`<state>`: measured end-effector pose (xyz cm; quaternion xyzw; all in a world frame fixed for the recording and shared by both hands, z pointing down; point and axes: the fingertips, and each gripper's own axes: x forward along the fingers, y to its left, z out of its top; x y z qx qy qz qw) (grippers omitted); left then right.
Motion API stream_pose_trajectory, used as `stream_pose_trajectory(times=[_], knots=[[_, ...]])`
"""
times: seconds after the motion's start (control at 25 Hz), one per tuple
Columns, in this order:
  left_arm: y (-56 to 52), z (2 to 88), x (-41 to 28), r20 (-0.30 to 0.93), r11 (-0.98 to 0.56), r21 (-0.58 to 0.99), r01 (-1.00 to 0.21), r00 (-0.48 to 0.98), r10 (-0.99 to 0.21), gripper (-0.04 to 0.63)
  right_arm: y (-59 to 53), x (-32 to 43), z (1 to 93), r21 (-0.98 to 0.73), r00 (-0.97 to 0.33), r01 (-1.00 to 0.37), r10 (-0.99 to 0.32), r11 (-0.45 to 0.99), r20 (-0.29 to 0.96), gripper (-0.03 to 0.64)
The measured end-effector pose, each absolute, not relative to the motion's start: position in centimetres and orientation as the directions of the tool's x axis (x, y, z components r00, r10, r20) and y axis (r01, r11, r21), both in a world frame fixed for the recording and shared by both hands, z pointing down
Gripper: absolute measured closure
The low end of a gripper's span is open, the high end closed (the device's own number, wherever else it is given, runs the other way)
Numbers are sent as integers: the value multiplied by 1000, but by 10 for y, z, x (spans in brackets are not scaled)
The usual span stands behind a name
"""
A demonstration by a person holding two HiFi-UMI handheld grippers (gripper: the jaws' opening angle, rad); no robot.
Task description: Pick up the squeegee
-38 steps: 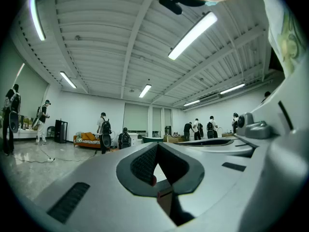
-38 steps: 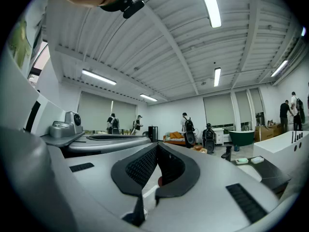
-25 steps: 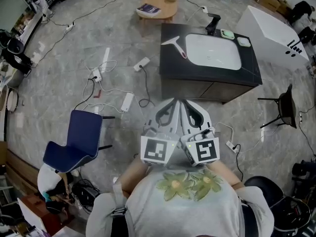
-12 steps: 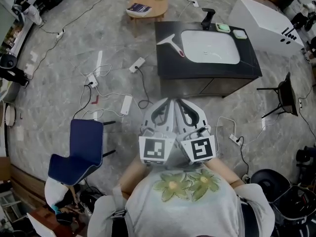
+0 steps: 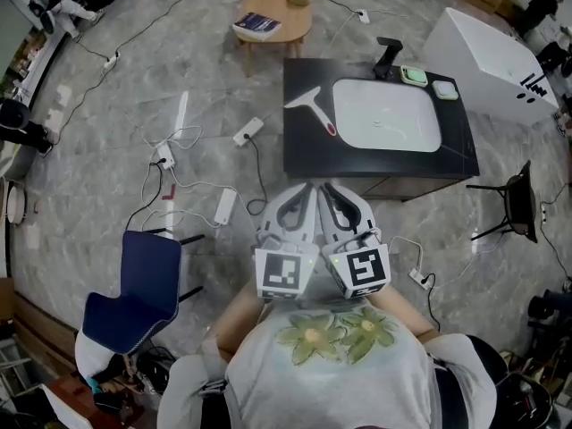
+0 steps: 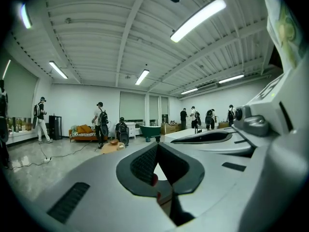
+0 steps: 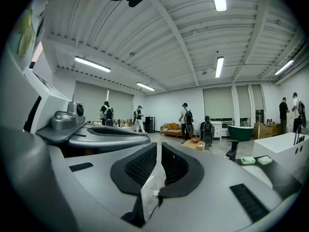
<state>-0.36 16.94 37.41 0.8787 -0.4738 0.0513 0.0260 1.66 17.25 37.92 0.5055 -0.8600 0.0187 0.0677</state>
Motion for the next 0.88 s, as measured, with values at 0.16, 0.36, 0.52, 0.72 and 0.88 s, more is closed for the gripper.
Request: stream_pose_trajectory(times=[0.16, 0.36, 0.52, 0.72, 0.88], knots=[[122, 371, 10, 130, -544, -11, -839, 538, -833, 586, 123, 31, 373, 39, -497, -861, -857, 506, 138, 594], [74, 378, 27, 166, -530, -29, -848, 518, -839, 586, 73, 47, 382, 18, -520, -848, -837, 530, 171, 592], [37, 384, 30, 188, -493, -30, -870, 479, -857, 586, 34, 57, 392, -7, -541, -834, -817, 551, 200, 592], [-5, 393, 32, 223, -442, -7, -897, 430, -875, 586, -8, 75, 406, -41, -544, -831, -796, 554, 264, 592], [-29, 401, 32, 246, -401, -2, -916, 388, -888, 586, -33, 89, 418, -40, -540, -831, -788, 554, 297, 592]])
